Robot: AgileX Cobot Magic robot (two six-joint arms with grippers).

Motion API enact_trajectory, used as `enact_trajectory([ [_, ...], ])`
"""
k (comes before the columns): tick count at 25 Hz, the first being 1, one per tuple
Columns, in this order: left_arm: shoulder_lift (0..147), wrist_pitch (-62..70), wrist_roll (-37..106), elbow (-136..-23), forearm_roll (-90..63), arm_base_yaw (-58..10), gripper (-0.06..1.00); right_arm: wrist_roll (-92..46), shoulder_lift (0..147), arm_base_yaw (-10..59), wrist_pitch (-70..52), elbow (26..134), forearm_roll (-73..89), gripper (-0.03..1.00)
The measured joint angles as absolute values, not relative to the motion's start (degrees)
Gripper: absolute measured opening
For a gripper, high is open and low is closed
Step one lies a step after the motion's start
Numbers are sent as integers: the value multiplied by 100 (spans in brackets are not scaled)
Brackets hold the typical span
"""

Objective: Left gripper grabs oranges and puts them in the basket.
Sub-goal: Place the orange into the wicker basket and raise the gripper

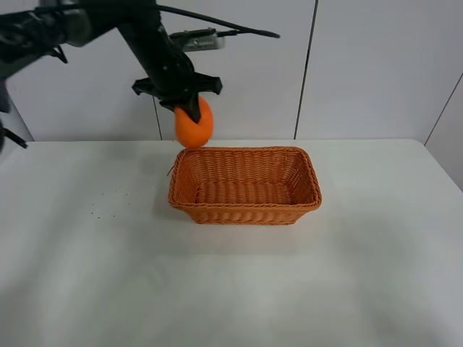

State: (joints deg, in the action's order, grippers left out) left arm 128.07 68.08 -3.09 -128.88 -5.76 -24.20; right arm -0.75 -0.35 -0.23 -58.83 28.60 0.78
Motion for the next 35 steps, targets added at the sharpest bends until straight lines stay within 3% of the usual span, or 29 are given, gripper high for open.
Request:
enact_trajectory([
  [8,13695,6796,-341,-13351,-582,-3261,24,-75,-35,-23,-5883,2860,78,69],
  [16,14107,6734,-282,-13353,-571,-3401,25,-75,-35,-23,-5883,2860,78,69],
  [18,14107,6734,-282,-13353,-532,-3401,35,-75,-35,-23,-5883,2860,78,69],
  [22,14111,6734,-280,-13353,-532,-3401,71,-75,-35,-23,-5883,2860,78,69],
  [24,14111,6734,-280,-13353,-532,-3401,81,-75,-35,-23,-5883,2860,78,69],
  [35,14111,6809,-285,-13594,-579,-3303,86,-75,-35,-23,-5883,2860,78,69],
])
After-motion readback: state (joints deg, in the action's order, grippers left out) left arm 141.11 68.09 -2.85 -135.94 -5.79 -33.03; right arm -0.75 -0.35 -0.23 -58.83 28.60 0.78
